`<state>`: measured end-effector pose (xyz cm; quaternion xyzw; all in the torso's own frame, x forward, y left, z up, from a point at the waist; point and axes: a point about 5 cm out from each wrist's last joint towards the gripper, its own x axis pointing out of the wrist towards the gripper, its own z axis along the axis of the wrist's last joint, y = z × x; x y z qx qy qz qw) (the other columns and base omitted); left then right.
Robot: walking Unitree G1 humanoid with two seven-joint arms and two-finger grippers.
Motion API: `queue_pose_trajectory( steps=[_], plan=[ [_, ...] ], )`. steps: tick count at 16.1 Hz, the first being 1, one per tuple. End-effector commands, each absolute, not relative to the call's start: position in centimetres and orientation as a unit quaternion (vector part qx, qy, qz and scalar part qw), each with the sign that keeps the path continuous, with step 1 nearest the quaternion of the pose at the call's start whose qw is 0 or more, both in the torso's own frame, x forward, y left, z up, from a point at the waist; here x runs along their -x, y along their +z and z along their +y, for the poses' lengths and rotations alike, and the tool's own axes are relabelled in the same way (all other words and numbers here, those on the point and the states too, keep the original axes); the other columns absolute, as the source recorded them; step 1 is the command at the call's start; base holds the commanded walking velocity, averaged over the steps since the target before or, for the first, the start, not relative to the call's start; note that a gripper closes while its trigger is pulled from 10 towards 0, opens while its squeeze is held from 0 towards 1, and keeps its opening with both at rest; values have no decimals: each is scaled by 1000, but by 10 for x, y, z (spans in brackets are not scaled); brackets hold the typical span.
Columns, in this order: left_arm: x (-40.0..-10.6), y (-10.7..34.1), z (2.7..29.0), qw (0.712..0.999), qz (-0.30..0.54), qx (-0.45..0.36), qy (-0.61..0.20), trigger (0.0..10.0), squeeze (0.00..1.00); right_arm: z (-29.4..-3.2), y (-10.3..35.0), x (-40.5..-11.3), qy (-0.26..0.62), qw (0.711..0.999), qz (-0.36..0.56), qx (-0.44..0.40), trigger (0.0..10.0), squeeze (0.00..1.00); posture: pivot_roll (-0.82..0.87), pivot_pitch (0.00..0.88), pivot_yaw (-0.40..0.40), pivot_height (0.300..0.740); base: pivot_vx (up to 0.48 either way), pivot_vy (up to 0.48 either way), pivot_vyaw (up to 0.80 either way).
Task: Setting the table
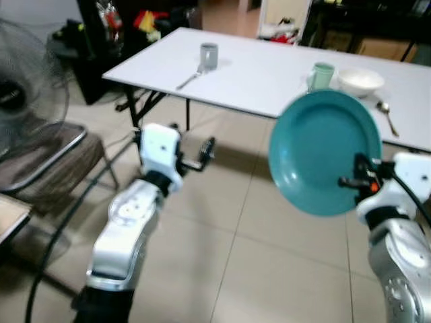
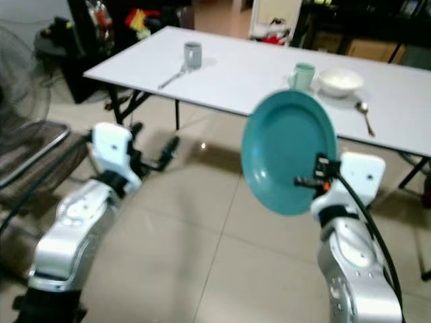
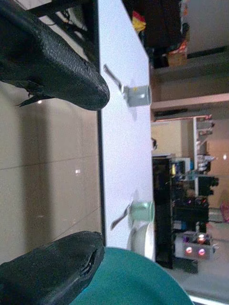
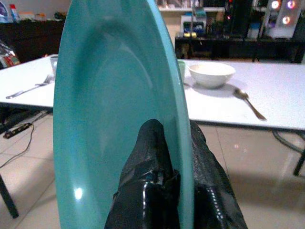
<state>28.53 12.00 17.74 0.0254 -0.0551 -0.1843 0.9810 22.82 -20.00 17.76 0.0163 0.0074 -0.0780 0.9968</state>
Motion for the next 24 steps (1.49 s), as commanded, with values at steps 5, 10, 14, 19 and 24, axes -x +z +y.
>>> queue_pose_trajectory(
  steps=[5,10,14,19,24],
  plan=[
    [-282,168,130,983,-31,-45,-178,10000,0,-191,180,-227,-53,998,2,-26,10000,0,-94,0,-33,740,453,0,0],
    [-278,160,136,982,-17,-53,-180,10000,0,-190,168,-225,-56,997,28,-49,10000,0,-81,0,-28,740,458,0,-320],
    [-279,159,133,981,-16,-54,-185,10000,0,-191,168,-224,-60,996,28,-64,10000,0,-90,0,-19,740,460,0,-800],
    [-279,157,134,981,-14,-57,-187,10000,0,-191,166,-222,-53,994,33,-90,10000,0,-89,0,-19,740,460,0,-611],
    [-271,159,156,980,-11,-88,-179,10000,0,-171,163,-222,62,984,63,-157,10000,0,-70,0,-43,740,264,0,0]
  ],
)
